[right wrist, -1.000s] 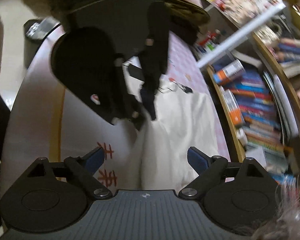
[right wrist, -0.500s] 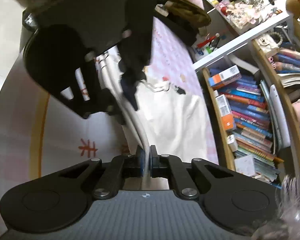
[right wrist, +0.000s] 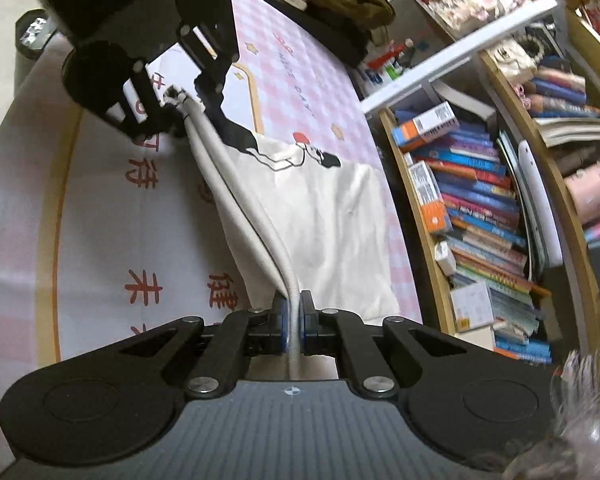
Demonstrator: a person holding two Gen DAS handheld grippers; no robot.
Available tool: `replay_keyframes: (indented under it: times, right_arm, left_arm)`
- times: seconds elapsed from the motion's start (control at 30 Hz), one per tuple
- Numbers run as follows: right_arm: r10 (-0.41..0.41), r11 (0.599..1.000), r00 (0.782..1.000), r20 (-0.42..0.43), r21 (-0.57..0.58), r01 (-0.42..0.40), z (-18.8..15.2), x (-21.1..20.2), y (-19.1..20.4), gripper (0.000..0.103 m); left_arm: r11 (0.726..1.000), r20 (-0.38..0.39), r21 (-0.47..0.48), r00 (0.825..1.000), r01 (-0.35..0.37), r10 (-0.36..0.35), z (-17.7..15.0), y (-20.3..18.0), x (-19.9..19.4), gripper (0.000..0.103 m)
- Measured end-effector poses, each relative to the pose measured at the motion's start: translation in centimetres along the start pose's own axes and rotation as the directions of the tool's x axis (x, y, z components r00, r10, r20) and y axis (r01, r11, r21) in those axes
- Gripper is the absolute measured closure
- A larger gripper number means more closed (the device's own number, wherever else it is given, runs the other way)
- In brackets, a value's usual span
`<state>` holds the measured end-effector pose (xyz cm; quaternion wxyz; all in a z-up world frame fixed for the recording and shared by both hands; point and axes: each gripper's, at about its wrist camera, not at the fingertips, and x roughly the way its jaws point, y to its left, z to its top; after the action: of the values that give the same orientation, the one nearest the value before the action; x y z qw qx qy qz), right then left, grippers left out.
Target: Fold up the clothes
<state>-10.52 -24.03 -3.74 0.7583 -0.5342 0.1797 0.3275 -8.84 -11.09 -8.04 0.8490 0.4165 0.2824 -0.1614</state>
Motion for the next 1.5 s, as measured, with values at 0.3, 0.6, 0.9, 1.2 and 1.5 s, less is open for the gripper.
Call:
replay_keyframes:
  times: [0.3, 0.6, 0.9, 1.2, 1.5]
  right_arm:
    - [-0.004, 0.996, 0.996, -0.089, 0.087, 0.012, 0.8, -0.5, 1.6, 0.098]
    - [0.050, 0.985, 0.996, -0.079, 0.169, -0.036, 2.6, -6.3, 4.9, 0.098]
    - [0.130, 0.958, 0.987, -0.097, 0.269, -0.100, 4.8, -9.2, 8.8, 0.098]
    - [0.150, 0.946, 0.984, -0.093, 0.304, -0.116, 6.4, -10.7, 7.7, 0.098]
    - [0.111, 0.917, 0.994, -0.014, 0.387, -0.097, 6.4, -11.6, 1.5, 0.098]
  left_arm:
    - [0.992, 0.129, 0.104, 0.988, 0.072, -0.086, -1.1, 0.4, -3.7, 0.098]
    - [0.971, 0.224, 0.159, 0.952, 0.177, -0.210, -4.7, 2.1, -10.8, 0.098]
    - [0.947, 0.221, 0.166, 0.926, 0.275, -0.307, -7.5, 1.6, -13.1, 0.098]
    - [0.954, 0.268, 0.130, 0.917, 0.271, -0.297, -6.9, 4.0, -14.2, 0.098]
    - [0.975, 0.318, 0.005, 0.924, 0.224, -0.214, -3.6, 8.8, -12.9, 0.098]
